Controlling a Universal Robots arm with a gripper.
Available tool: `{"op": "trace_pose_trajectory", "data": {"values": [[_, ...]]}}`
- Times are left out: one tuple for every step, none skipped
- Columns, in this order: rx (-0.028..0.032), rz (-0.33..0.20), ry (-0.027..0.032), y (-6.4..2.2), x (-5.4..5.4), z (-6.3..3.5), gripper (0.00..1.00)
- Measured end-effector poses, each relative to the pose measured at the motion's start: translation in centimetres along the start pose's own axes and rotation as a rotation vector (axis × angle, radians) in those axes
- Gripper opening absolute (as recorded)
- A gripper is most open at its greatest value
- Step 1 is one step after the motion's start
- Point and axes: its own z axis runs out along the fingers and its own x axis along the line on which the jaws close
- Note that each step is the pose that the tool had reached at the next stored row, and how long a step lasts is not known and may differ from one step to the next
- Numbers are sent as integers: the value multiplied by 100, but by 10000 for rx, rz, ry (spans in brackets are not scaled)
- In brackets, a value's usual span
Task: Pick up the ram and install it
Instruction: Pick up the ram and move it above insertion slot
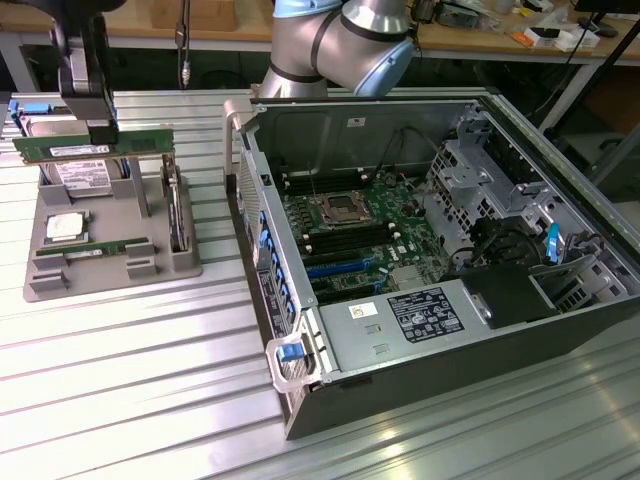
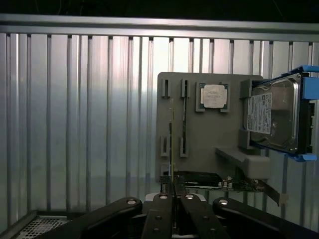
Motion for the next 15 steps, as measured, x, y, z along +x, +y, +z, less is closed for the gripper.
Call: {"op": "trace_pose_trajectory", "data": {"values": [[-1, -1, 0, -32, 1, -2, 12], [0, 0, -1, -55, 1, -2, 12], [-1, 0, 0, -92, 2, -4, 12], [-1, 0, 0, -120, 3, -6, 12], [0, 1, 0, -146, 4, -6, 12], [-1, -1, 0, -216, 6, -9, 12], [0, 0, 0, -249, 6, -11, 12], [-1, -1, 0, -285, 7, -13, 12], [-1, 0, 0, -334, 8, -15, 12], [0, 1, 0, -365, 9, -16, 12], [-1, 1, 0, -382, 9, -17, 12], [0, 0, -1, -406, 10, -17, 12], [0, 0, 0, -446, 11, -19, 12], [-1, 0, 0, -485, 12, -21, 12], [-1, 0, 1, -525, 13, -23, 12]]}}
